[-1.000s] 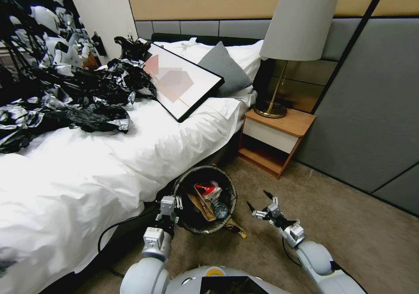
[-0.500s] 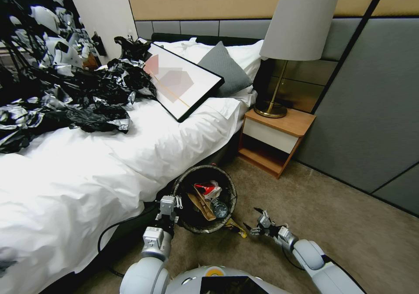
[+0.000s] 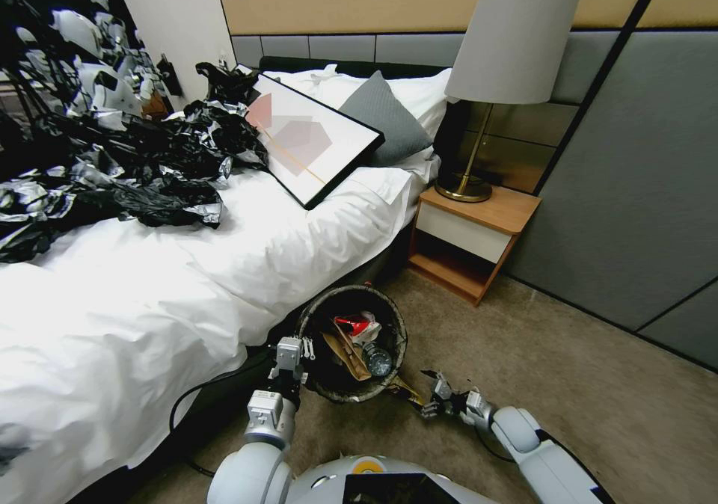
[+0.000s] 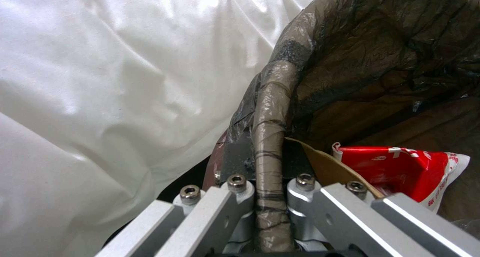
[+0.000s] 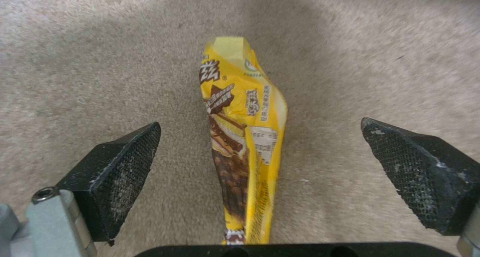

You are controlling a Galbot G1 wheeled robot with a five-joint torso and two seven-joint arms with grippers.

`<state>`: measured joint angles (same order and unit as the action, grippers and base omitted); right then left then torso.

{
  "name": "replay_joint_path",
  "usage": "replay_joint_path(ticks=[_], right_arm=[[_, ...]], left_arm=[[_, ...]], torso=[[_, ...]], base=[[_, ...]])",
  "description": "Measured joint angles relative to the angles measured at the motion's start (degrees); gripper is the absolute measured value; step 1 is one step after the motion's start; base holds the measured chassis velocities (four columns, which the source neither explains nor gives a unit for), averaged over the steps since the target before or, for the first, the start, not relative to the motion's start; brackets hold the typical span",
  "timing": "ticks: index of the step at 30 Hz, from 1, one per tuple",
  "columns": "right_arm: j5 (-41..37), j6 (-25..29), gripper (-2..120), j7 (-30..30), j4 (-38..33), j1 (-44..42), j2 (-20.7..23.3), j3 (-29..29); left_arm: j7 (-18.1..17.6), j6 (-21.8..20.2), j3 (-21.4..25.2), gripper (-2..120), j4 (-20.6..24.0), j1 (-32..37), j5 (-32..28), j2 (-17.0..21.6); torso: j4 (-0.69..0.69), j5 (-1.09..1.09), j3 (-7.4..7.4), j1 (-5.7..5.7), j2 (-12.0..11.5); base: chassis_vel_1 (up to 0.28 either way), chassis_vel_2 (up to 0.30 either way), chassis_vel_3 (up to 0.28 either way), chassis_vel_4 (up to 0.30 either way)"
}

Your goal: Pick up the trash bin, then pick up the garbage from the floor and place it into the trash bin.

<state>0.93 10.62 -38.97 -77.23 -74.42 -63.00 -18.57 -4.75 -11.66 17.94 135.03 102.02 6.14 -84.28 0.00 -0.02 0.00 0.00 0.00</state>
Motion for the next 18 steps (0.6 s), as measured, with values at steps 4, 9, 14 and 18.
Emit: replay_joint_path(ticks=[4, 9, 14, 18], right_arm=[[0.83, 0.82, 100, 0.89, 3.88, 1.56, -2.20, -0.15], [1.07, 1.15, 100, 1.45, 7.01, 2.58, -3.37, -0.26], [1.50, 1.70, 100, 1.94, 9.88, 3.40, -4.94, -0.39], [2.28, 2.38, 95, 2.38, 12.52, 4.47, -6.33, -0.49]], left_arm=[[-0.05, 0.01, 0.30, 0, -0.11, 0.10, 0.03, -0.13], [-0.07, 0.04, 0.36, 0, -0.18, 0.14, 0.03, -0.15], [-0.08, 0.08, 0.21, 0, -0.29, 0.06, 0.03, -0.15], [-0.08, 0.12, -0.05, 0, -0.39, 0.03, 0.14, -0.16]], torso=[[0.00, 0.01, 0.00, 0.00, 0.00], [0.00, 0.01, 0.00, 0.00, 0.00], [0.00, 0.01, 0.00, 0.00, 0.00], [0.00, 0.02, 0.00, 0.00, 0.00]], base=[[0.000, 0.000, 0.000, 0.000], [0.000, 0.000, 0.000, 0.000], [0.000, 0.000, 0.000, 0.000], [0.000, 0.000, 0.000, 0.000]])
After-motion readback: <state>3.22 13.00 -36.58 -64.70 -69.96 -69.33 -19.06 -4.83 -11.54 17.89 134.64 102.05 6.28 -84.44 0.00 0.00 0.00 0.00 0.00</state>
